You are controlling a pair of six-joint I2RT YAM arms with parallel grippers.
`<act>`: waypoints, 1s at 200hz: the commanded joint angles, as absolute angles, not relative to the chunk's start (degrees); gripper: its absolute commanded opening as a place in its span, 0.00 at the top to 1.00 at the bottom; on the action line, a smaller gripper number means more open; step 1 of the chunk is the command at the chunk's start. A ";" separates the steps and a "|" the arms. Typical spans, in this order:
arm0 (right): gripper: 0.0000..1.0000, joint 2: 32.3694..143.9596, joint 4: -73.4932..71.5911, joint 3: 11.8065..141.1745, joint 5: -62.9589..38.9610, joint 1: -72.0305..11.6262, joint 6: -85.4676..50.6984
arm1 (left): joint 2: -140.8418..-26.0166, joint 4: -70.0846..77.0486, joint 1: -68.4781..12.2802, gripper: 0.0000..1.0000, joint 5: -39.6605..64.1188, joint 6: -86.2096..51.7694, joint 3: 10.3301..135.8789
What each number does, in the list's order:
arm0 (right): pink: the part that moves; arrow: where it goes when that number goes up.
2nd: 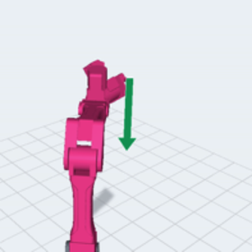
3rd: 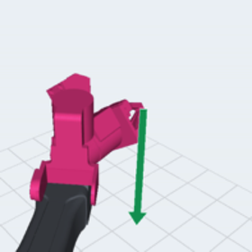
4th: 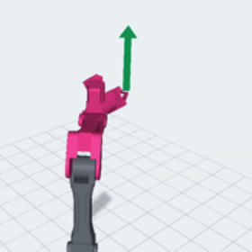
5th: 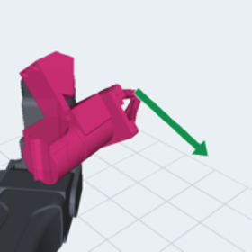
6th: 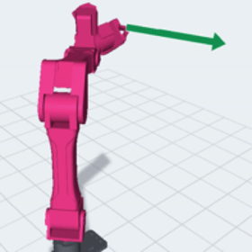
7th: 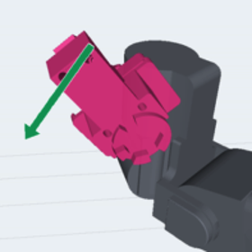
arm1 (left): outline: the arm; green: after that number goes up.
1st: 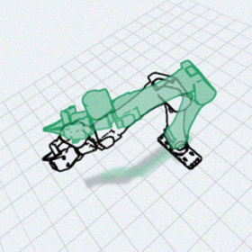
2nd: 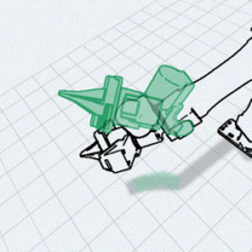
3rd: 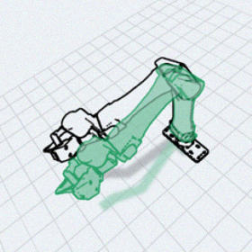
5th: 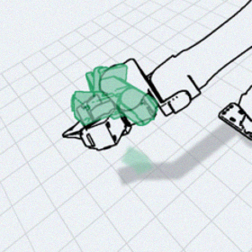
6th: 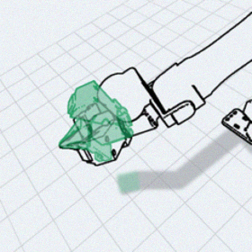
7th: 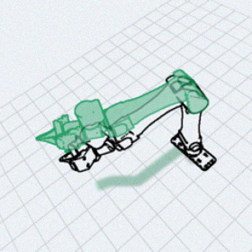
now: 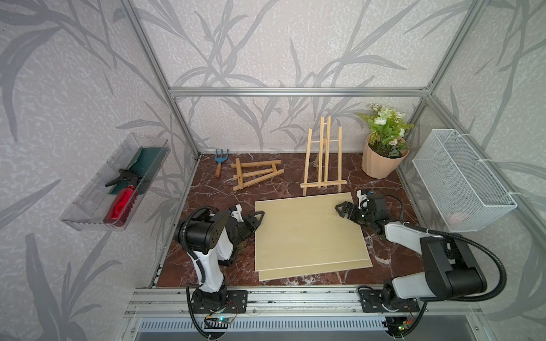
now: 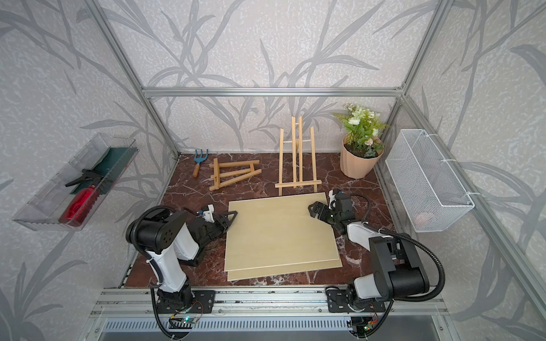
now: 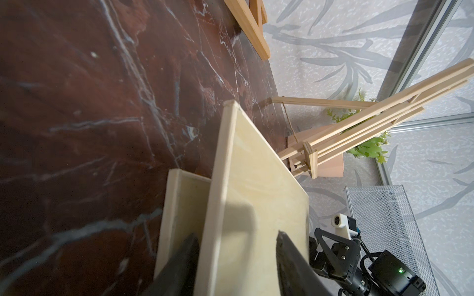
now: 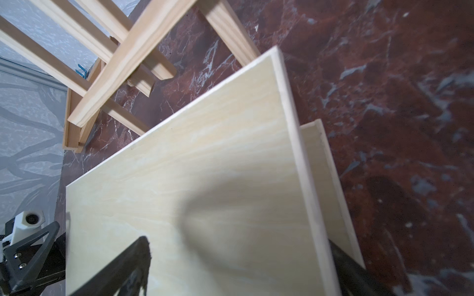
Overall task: Disassemble the easel
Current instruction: Place the drawing board on the drawing board.
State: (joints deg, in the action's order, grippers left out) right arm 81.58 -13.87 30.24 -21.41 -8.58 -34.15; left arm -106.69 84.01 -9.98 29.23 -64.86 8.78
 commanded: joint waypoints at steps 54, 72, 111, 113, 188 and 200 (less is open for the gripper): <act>0.01 75.35 -4.75 32.46 -31.52 -13.97 -36.91 | -105.84 71.07 -17.23 0.47 36.49 -64.44 6.96; 0.01 74.45 -3.07 32.26 -30.38 -13.91 -36.05 | -104.87 68.86 -17.70 0.47 35.62 -63.11 6.51; 0.01 74.89 -1.35 32.65 -29.54 -13.62 -35.16 | -100.42 60.74 -19.02 0.45 33.35 -59.99 6.41; 0.01 74.95 -1.35 32.68 -29.53 -13.62 -35.16 | -100.21 60.45 -19.06 0.45 33.25 -59.89 6.44; 0.01 75.74 -1.22 32.68 -29.61 -13.00 -35.55 | -89.33 42.35 -22.55 0.44 26.86 -54.58 8.06; 0.01 76.06 -1.14 32.82 -29.70 -12.92 -35.59 | -86.21 37.83 -23.17 0.43 25.32 -53.57 8.54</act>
